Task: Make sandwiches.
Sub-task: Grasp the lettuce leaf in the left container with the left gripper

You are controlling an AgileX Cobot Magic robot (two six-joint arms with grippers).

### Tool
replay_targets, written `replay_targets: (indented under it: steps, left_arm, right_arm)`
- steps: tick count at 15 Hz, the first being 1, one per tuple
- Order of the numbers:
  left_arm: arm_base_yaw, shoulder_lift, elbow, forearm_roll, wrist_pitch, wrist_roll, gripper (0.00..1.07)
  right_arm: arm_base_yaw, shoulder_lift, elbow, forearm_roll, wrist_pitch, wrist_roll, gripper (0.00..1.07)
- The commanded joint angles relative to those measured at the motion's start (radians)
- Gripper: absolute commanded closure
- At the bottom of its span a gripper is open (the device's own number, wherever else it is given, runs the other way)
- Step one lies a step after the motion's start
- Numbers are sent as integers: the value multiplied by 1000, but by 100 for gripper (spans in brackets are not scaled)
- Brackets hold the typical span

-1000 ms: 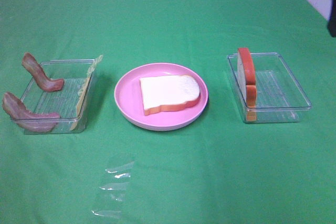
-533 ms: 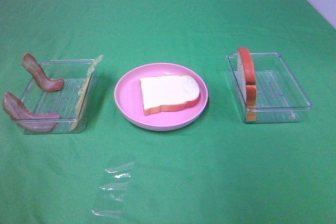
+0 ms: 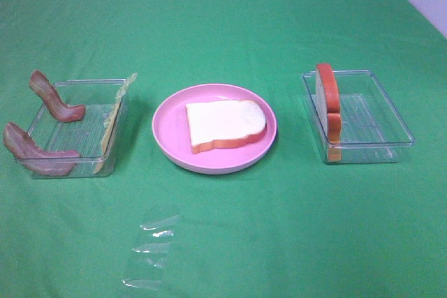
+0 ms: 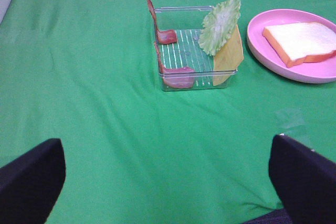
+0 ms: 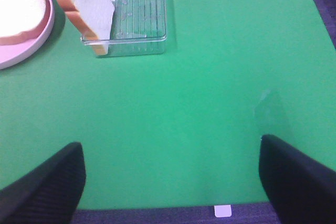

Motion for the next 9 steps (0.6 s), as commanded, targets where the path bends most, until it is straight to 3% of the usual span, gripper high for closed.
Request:
replay_targets:
  steps: [1,4,9]
  left_arm:
    - [-5,-15,3,-5,-5,-7,9]
    - [-5,-15,3,-5,-5,-7,9]
    - [-5,-15,3,-5,-5,-7,9]
  right_arm:
    - [-2,-86,71,26,9,-65,21]
    - [-2,-109,144,73,-4,-115,21]
    - [-2,-108,150,66,-15,-115,23]
